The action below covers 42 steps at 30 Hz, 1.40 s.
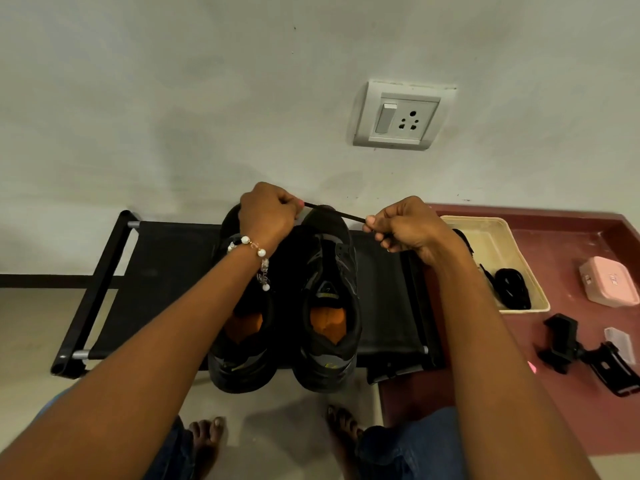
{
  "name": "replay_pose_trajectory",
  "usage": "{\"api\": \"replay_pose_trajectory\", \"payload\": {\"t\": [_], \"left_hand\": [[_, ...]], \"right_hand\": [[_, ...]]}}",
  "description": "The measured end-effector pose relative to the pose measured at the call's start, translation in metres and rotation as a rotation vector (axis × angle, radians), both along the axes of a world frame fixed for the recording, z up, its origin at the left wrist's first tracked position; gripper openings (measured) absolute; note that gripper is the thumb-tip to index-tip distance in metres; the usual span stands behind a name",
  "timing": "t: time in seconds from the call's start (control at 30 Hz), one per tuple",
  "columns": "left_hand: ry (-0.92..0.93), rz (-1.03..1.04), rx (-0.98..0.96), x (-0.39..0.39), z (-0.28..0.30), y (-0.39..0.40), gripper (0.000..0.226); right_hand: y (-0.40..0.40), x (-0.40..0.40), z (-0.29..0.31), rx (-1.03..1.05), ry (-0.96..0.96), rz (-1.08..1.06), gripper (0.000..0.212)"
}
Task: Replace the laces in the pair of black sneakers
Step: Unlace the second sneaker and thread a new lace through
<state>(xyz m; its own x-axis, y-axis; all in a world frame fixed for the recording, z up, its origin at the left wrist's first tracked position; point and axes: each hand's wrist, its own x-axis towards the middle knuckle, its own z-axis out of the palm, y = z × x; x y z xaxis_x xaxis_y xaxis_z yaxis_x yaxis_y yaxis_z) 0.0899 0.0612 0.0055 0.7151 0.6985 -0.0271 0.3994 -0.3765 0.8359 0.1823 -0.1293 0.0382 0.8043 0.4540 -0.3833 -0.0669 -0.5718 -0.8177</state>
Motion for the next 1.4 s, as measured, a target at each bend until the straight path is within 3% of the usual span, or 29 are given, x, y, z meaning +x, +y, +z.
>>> {"api": "replay_pose_trajectory", "payload": {"t": [0.1,0.17,0.23,0.37,0.53,0.67,0.83,0.97,1.4], "left_hand": [[0.139,-0.009,0.144,-0.003,-0.004,0.001,0.015],[0.202,-0.13,0.258,-0.002,-0.004,-0.006,0.018],[0.138,-0.322,0.302,0.0,-0.001,-0.012,0.038],[-0.02,-0.534,0.087,0.004,0.007,-0.023,0.036],[-0.096,-0.431,0.025,0.002,0.001,-0.024,0.02],[-0.002,-0.487,0.092,0.003,-0.002,-0.022,0.013],[0.13,-0.472,0.229,0.005,-0.021,-0.024,0.015],[0.211,-0.433,0.283,0.008,-0.03,-0.027,0.014],[0.316,-0.396,0.33,0.005,-0.04,-0.044,0.016]], "right_hand": [[0.005,-0.001,-0.004,-0.056,-0.036,0.032,0.017],[0.01,-0.003,-0.005,-0.088,-0.069,0.094,0.019],[0.017,-0.007,-0.006,-0.055,-0.084,0.131,0.016],[0.027,-0.013,-0.005,0.056,-0.072,0.054,0.004],[0.027,-0.016,-0.006,0.119,0.066,-0.022,0.015],[0.029,-0.017,-0.012,0.108,0.132,-0.039,0.025],[0.031,-0.024,-0.016,-0.259,0.038,0.075,0.036],[0.034,-0.036,-0.012,-0.387,0.151,0.195,0.047],[0.02,-0.025,-0.021,-0.194,0.302,0.109,0.024]]}}
